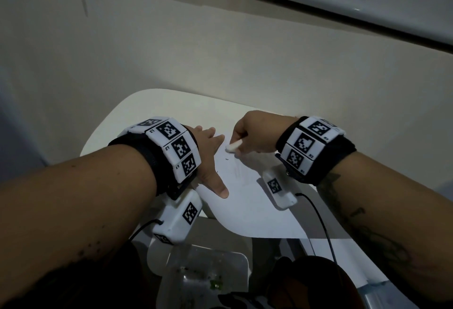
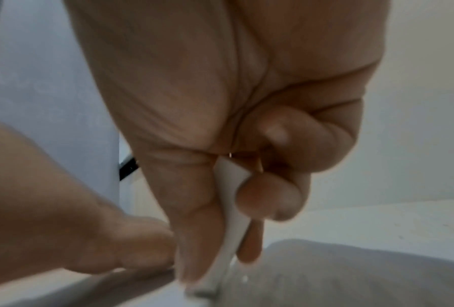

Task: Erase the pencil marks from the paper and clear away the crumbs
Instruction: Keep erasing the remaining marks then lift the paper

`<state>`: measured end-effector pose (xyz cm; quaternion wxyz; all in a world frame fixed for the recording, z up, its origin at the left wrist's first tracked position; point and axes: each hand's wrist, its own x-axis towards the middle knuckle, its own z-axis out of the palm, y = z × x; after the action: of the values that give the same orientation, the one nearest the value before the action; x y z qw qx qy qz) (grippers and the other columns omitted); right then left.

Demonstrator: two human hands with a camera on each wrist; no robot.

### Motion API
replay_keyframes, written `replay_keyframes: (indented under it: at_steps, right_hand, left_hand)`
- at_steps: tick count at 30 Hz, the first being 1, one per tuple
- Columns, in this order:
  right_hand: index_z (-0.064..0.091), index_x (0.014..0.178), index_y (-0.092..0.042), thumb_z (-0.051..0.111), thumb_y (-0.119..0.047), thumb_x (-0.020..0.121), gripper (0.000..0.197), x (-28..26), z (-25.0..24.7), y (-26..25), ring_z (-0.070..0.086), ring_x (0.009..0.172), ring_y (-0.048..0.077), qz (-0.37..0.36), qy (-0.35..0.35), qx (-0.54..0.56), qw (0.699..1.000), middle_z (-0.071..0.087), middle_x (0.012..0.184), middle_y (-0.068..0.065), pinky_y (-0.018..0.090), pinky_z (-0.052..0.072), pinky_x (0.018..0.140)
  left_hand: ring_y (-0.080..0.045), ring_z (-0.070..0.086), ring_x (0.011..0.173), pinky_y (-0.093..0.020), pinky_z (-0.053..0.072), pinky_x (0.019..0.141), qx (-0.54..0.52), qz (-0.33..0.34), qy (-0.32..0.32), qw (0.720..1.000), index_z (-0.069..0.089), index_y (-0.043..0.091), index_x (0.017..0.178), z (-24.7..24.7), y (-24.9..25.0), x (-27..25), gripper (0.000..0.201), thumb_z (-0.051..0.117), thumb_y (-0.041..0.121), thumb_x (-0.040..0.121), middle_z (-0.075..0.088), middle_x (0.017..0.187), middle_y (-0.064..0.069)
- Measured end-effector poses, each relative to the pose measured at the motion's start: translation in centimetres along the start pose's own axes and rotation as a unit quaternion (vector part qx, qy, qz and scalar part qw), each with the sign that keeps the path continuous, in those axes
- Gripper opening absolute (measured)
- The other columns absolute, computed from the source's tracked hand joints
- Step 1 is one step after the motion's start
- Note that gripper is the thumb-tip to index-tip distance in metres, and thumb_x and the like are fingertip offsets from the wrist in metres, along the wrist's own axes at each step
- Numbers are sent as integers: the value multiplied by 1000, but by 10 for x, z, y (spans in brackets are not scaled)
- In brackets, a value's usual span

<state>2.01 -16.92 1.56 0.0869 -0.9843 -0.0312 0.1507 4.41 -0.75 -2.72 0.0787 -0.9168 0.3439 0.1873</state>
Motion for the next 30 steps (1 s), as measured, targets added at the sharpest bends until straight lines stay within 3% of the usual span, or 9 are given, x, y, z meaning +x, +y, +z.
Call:
replay_keyframes:
  at_steps: [2,4,8,10,16,21,24,28,30]
  right_hand:
    - [75,89,-29,79,-47,78,21,-7,-2,0,51,53,4,-5,-61,-6,998,62,61,-15,20,43,57]
    - [75,86,-32,78,-50,75,21,-9,-5,1,55,57,6,2,-88,-9,996,64,62,-14,24,47,63]
    - [74,91,-24,71,-44,86,21,2,-7,0,52,55,4,19,37,-8,999,57,59,-13,21,40,54]
    - [74,94,-21,71,-41,87,22,4,-5,0,49,54,1,17,46,-13,999,56,61,-14,20,37,52]
    - [76,87,-32,78,-51,76,22,-12,-5,2,54,59,7,8,-80,-28,996,63,63,-13,24,45,61]
    - [75,93,-24,71,-49,85,27,5,-1,7,57,67,2,19,53,6,998,64,71,-14,22,43,59]
    - [74,91,-24,73,-46,84,23,2,1,5,54,62,2,7,29,2,1000,61,66,-14,21,40,56]
    - [75,87,-33,76,-54,77,23,-12,-2,3,55,60,4,1,-71,-14,997,65,66,-16,23,47,63]
    - [75,86,-32,75,-55,77,25,-7,-3,3,55,57,4,8,-44,0,999,63,62,-15,22,46,60]
  left_hand:
    - [-26,34,132,-50,37,104,3,-4,2,1000,18,19,151,0,0,1,154,42,96,20,33,146,-2]
    - [-28,28,139,-53,33,109,0,-8,-7,1000,10,20,154,-1,0,2,152,51,95,28,26,153,-5]
    - [-29,22,144,-53,28,113,-4,-13,-8,1000,6,22,156,-2,0,-1,140,66,89,48,20,158,-4]
    - [-29,20,145,-52,26,113,-3,-15,-8,1000,5,22,156,-3,1,-2,134,67,85,55,19,159,-4]
    - [-29,26,141,-52,32,110,8,-14,-6,1000,7,19,156,-1,0,3,138,64,89,51,23,156,-4]
    - [-30,15,148,-53,22,114,1,-15,-9,1000,0,22,156,-3,2,-3,134,66,84,57,11,162,-4]
    - [-29,11,149,-52,20,115,3,-18,-12,1000,-2,22,156,-3,2,-3,135,66,84,57,5,164,-3]
    - [-29,15,147,-52,24,114,10,-17,-8,1000,0,20,156,-1,1,1,136,64,86,56,9,162,-4]
    - [-29,17,146,-52,25,113,7,-14,-6,1000,1,20,156,0,1,1,136,65,86,56,12,161,-5]
